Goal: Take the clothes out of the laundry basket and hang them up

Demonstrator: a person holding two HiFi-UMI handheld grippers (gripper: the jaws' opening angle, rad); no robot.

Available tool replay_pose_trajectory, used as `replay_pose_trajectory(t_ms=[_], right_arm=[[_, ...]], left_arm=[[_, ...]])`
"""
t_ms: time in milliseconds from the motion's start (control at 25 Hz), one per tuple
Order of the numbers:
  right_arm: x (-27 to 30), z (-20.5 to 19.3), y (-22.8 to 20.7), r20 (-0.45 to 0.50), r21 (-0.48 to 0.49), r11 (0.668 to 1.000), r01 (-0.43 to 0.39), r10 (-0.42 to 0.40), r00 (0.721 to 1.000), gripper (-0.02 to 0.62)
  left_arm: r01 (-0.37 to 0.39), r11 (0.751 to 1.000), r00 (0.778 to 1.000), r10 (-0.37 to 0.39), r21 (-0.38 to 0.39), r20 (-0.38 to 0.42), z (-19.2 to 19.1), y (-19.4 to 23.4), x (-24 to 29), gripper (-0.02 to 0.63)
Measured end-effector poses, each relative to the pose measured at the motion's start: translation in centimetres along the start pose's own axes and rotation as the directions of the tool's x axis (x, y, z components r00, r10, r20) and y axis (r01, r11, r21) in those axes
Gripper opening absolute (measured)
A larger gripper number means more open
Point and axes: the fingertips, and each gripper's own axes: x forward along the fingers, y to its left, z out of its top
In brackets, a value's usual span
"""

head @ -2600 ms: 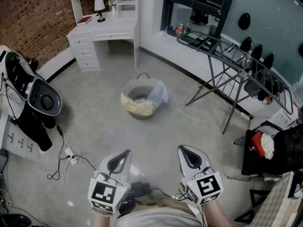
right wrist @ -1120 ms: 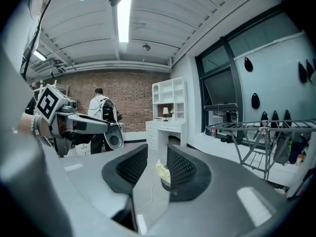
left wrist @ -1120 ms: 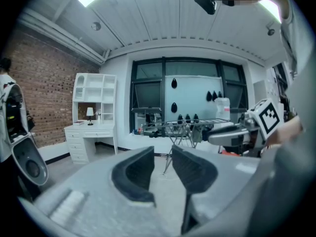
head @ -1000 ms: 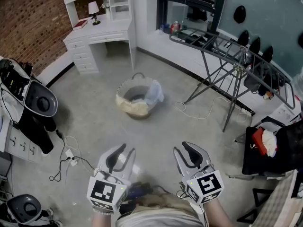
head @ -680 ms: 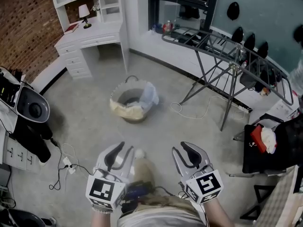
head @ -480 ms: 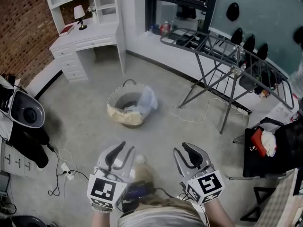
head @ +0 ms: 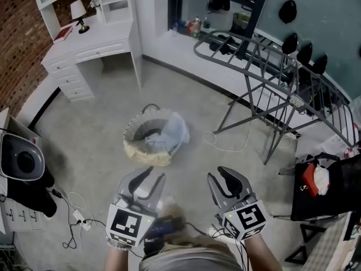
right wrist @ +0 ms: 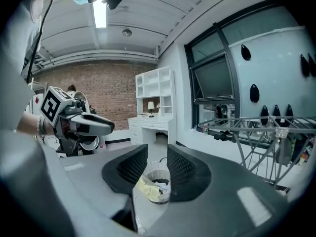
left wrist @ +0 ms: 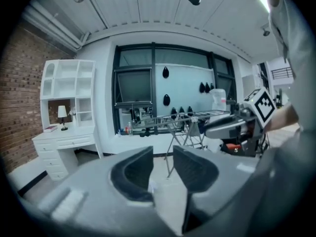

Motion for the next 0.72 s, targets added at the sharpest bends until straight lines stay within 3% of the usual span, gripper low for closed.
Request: replay_pose_trajectory(t_ms=[280, 520, 720], right_arm=[[8.8, 0.0, -3.8, -0.082, -0.007, 0.999, 0.054, -0.054, 0.995, 0.109], [13.3, -1.9, -6.9, -0.139, -0.006, 0.997, 0.083, -0.083, 0.987, 0.109], [17.3, -4.6, -10.6, -0.169, 0.008, 0.998, 0.066, -0.064, 0.983, 0.109]], left_arm=[[0.087, 0.996, 0.995, -0.086, 0.02, -0.048, -1.2, 7.2, 7.7, 0.123], [0.167, 0.986, 0.98, -0.164, 0.016, -0.113, -4.3, 9.5, 14.8, 0.133], [0.178, 0.984, 0.967, -0.179, -0.021, -0.182, -8.6, 10.7, 21.4, 0.146]])
